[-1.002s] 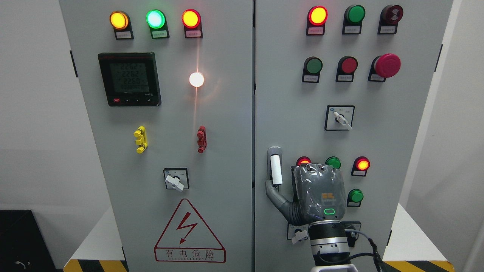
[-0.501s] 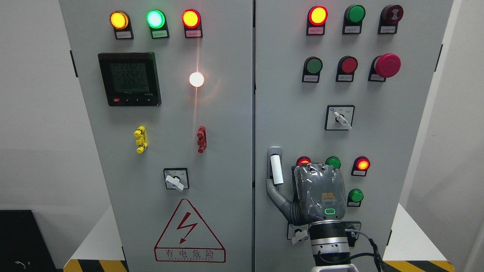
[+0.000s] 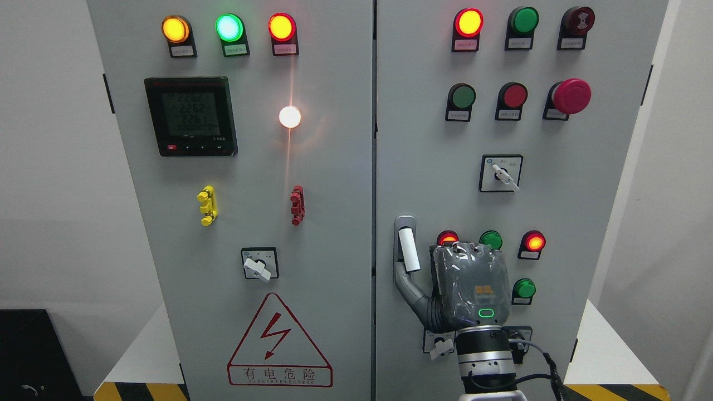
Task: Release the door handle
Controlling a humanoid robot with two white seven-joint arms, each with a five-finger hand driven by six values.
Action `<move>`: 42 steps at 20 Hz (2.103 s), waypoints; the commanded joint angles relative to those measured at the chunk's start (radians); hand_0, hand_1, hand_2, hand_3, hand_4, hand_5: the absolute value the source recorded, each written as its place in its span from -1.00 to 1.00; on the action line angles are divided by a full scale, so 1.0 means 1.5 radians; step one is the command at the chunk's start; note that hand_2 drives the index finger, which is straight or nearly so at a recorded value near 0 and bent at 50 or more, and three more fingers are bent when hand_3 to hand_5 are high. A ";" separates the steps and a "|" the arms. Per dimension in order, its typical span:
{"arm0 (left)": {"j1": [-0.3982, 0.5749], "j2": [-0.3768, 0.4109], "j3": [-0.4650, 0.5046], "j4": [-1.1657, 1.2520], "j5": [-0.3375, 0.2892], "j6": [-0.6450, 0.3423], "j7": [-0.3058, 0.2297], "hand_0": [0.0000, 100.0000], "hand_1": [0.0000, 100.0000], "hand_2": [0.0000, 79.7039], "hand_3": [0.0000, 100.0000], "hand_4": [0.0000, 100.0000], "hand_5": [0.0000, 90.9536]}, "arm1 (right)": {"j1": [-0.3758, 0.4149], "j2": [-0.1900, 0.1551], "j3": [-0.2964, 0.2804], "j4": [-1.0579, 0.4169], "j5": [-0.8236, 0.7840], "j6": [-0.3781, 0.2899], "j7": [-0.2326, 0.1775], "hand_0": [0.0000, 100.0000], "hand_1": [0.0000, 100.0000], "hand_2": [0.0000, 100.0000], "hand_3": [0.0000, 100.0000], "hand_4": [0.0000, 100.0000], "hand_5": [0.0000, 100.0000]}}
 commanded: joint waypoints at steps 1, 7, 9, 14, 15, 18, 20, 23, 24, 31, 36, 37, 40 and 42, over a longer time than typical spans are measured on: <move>0.000 0.000 0.000 0.000 0.000 -0.001 0.000 -0.76 0.11 -1.00 -1.00 -1.00 -1.00 | 0.000 0.001 -0.002 -0.002 0.000 0.002 -0.002 -0.09 -0.47 0.97 1.00 1.00 1.00; 0.000 0.000 0.000 0.000 0.000 -0.001 0.000 -0.76 0.11 -1.00 -1.00 -1.00 -1.00 | 0.001 0.001 -0.003 -0.004 0.000 0.002 -0.005 -0.09 -0.45 0.97 1.00 1.00 1.00; 0.000 0.000 0.000 0.000 0.000 -0.001 0.000 -0.76 0.11 -1.00 -1.00 -1.00 -1.00 | 0.001 0.001 -0.003 -0.006 0.000 0.002 -0.005 -0.08 -0.45 0.98 1.00 1.00 1.00; 0.000 0.000 0.000 0.000 0.000 -0.001 0.000 -0.76 0.11 -1.00 -1.00 -1.00 -1.00 | 0.002 0.001 -0.005 -0.007 0.000 0.002 -0.006 -0.08 -0.45 0.98 1.00 1.00 1.00; 0.000 0.000 0.000 0.000 0.000 -0.001 0.000 -0.76 0.11 -1.00 -1.00 -1.00 -1.00 | 0.002 0.001 -0.005 -0.007 0.000 0.002 -0.006 -0.08 -0.45 0.98 1.00 1.00 1.00; 0.000 0.000 0.000 0.000 0.000 -0.001 0.000 -0.76 0.11 -1.00 -1.00 -1.00 -1.00 | 0.002 0.001 -0.005 -0.008 0.000 0.002 -0.006 -0.08 -0.43 0.98 1.00 1.00 1.00; 0.000 0.000 0.000 0.000 0.000 -0.001 0.000 -0.76 0.11 -1.00 -1.00 -1.00 -1.00 | 0.002 0.001 -0.005 -0.008 0.000 0.002 -0.007 -0.08 -0.43 0.98 1.00 1.00 1.00; 0.000 0.000 0.000 0.000 0.000 -0.001 0.000 -0.76 0.11 -1.00 -1.00 -1.00 -1.00 | 0.002 0.001 -0.005 -0.015 0.000 0.003 -0.007 -0.08 -0.42 0.98 1.00 1.00 1.00; 0.000 0.000 0.000 0.000 0.000 -0.001 0.000 -0.76 0.11 -1.00 -1.00 -1.00 -1.00 | 0.002 0.001 -0.005 -0.015 0.000 0.003 -0.007 -0.08 -0.42 0.98 1.00 1.00 1.00; 0.000 0.000 0.000 0.000 0.000 -0.001 0.000 -0.76 0.11 -1.00 -1.00 -1.00 -1.00 | 0.004 0.001 -0.005 -0.018 0.000 0.003 -0.007 -0.08 -0.40 0.98 1.00 1.00 1.00; 0.000 0.000 0.000 0.000 0.000 -0.001 0.000 -0.76 0.11 -1.00 -1.00 -1.00 -1.00 | 0.008 0.001 -0.005 -0.022 0.000 0.003 -0.006 -0.09 -0.35 0.98 1.00 1.00 1.00; 0.000 0.000 0.000 0.000 0.000 -0.001 0.000 -0.76 0.11 -1.00 -1.00 -1.00 -1.00 | 0.008 0.001 -0.005 -0.023 0.000 0.003 -0.006 -0.09 -0.34 0.98 1.00 1.00 1.00; 0.000 0.000 0.000 0.000 0.000 -0.001 0.000 -0.76 0.11 -1.00 -1.00 -1.00 -1.00 | 0.012 0.001 -0.005 -0.024 0.000 0.003 -0.006 -0.08 -0.32 0.98 1.00 1.00 1.00; 0.000 0.000 0.000 0.000 0.000 -0.001 0.000 -0.76 0.11 -1.00 -1.00 -1.00 -1.00 | 0.013 0.001 -0.005 -0.027 0.000 0.003 -0.007 -0.07 -0.33 0.98 1.00 1.00 1.00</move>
